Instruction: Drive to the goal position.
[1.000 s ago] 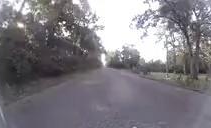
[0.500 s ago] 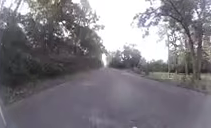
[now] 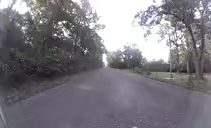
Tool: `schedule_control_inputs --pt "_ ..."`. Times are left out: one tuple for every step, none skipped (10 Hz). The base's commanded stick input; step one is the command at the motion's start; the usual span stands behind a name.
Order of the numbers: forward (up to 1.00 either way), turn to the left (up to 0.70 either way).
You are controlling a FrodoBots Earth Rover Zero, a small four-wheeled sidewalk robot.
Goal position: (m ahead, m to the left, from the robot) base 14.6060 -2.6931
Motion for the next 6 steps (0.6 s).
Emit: schedule_control_inputs --pt "0.7 0.0" --pt "0.7 0.0" --pt "0.7 0.0" --pt "0.7 0.0" --pt "0.7 0.0" --pt "0.7 0.0"
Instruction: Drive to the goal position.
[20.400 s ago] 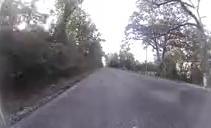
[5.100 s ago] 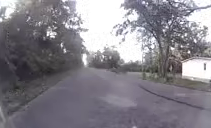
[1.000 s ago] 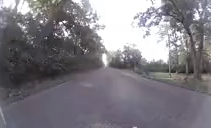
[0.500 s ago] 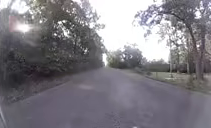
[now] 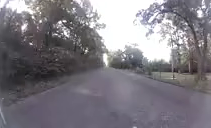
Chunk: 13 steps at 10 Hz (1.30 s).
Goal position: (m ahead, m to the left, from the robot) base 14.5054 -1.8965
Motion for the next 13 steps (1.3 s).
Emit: schedule_control_inputs --pt "0.7 0.0" --pt "0.7 0.0" --pt "0.7 0.0" --pt "0.7 0.0" --pt "0.7 0.0" --pt "0.7 0.0" --pt "0.7 0.0" --pt "0.7 0.0" --pt "0.7 0.0" --pt "0.7 0.0" --pt "0.7 0.0" --pt "0.7 0.0" --pt "0.7 0.0"
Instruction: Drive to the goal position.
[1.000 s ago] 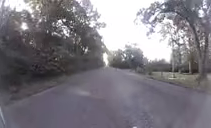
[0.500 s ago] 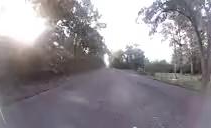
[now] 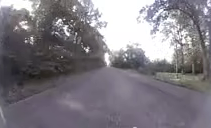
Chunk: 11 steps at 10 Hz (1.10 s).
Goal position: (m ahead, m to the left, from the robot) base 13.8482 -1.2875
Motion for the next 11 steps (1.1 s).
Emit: schedule_control_inputs --pt "0.7 0.0" --pt "0.7 0.0" --pt "0.7 0.0" --pt "0.7 0.0" --pt "0.7 0.0" --pt "0.7 0.0" --pt "0.7 0.0" --pt "0.7 0.0" --pt "0.7 0.0" --pt "0.7 0.0" --pt "0.7 0.0"
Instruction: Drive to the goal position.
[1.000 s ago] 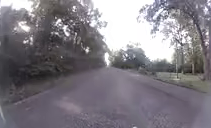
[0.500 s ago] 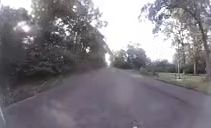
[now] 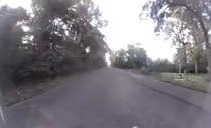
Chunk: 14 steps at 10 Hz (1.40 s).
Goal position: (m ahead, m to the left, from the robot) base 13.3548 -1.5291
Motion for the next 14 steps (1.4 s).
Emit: schedule_control_inputs --pt "0.7 0.0" --pt "0.7 0.0" --pt "0.7 0.0" --pt "0.7 0.0" --pt "0.7 0.0" --pt "0.7 0.0" --pt "0.7 0.0" --pt "0.7 0.0" --pt "0.7 0.0" --pt "0.7 0.0" --pt "0.7 0.0" --pt "0.7 0.0" --pt "0.7 0.0" --pt "0.7 0.0"
